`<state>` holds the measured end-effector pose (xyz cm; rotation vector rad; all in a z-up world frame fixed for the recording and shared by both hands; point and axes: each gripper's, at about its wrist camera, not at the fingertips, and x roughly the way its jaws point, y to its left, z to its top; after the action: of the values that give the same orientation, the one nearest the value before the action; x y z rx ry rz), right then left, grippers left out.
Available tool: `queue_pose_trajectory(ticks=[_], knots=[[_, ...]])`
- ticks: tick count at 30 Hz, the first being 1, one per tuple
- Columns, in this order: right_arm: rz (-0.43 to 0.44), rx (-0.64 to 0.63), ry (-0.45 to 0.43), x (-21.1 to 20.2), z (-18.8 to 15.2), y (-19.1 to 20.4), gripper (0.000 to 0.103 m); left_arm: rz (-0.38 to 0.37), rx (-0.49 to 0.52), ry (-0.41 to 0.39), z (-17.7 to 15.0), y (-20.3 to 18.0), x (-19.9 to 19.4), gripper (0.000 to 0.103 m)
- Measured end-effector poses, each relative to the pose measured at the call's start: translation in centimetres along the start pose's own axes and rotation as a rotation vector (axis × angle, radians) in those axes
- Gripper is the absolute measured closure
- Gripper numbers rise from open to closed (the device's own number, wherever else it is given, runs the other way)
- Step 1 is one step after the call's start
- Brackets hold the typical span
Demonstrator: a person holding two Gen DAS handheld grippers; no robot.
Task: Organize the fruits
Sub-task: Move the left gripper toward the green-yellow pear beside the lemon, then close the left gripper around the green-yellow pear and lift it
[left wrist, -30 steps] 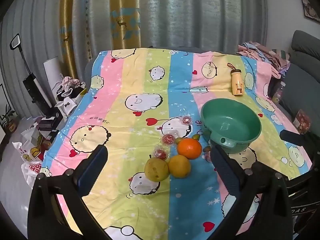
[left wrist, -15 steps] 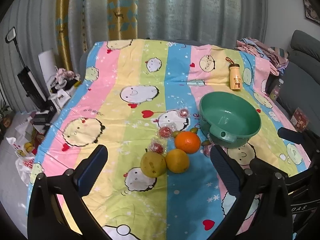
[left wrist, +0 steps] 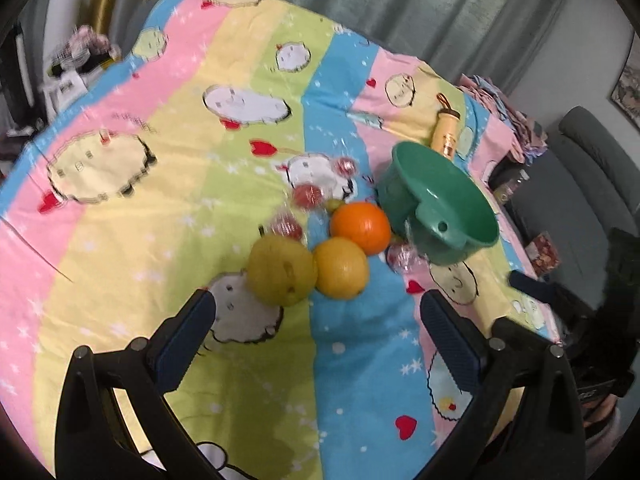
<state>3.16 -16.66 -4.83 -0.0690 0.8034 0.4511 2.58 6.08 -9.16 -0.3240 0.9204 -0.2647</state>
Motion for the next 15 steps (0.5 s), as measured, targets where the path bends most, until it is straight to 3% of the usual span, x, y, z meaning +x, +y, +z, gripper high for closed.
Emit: queue_pose_trajectory(ticks=[3, 5, 10, 15], knots=[[0.078, 0.022, 0.040, 2.3, -0.8, -0.1, 0.000, -0.057, -0.036, 0.028, -0.5, 0.9, 1.0, 0.001], [0.116, 0.037, 0.057, 3.6, -1.3, 0.0, 0.000, -0.076, -0.034, 0.001, -0.5, 0.9, 1.6, 0.001], [0.270, 0.077, 0.084, 5.7, -1.6, 1.1, 0.000, -0.031, -0.012, 0.006, -0.3, 2.0, 2.7, 0.002], [0.336, 0.048, 0.105, 7.3, -1.7, 3.3, 0.000, -0.036, -0.010, -0.001, 0.0, 3.3, 3.3, 0.008]])
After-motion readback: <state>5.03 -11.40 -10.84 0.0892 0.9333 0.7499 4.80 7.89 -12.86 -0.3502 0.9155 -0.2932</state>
